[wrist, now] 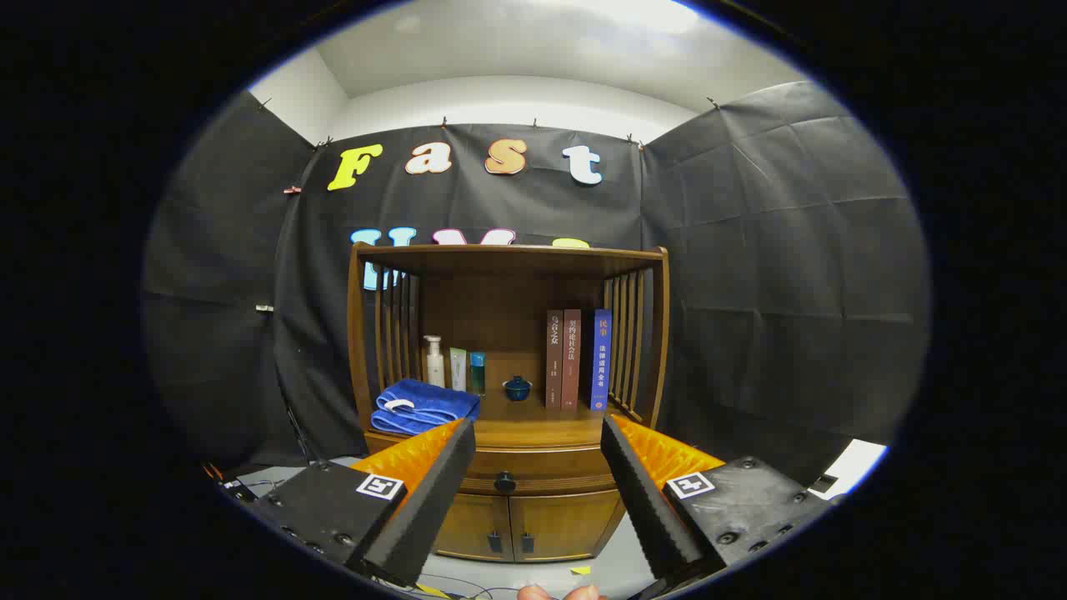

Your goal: Pull open the drawer, take out the items inside it, and place them on the countertop above the cabinet.

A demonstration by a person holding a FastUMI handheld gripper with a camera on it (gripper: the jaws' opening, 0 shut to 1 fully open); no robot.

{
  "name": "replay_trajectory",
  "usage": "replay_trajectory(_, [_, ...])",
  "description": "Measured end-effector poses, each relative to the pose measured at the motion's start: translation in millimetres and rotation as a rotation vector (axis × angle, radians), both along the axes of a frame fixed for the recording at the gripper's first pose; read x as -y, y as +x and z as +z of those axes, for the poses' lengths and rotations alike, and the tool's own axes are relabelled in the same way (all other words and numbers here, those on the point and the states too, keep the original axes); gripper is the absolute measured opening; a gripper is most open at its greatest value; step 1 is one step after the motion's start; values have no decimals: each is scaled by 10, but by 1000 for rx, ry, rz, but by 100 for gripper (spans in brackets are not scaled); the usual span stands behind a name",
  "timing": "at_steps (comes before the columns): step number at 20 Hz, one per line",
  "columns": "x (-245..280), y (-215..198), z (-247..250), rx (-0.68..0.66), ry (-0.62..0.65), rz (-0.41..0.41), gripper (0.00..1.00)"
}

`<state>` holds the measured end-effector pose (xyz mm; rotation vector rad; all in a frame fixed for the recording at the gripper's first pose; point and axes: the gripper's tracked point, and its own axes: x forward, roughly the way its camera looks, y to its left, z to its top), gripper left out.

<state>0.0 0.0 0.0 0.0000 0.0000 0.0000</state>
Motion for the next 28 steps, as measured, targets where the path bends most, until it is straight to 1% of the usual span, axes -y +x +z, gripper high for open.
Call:
replay_trajectory(8, [-80,1,-33,-2,3,9,99])
replay_trajectory(20, [-71,2,-39,16,-7,-1,99])
replay_trajectory(23, [-99,98,-69,39,-13,4,99])
replay_trajectory(28, [-153,427,-295,53,-20,10,99])
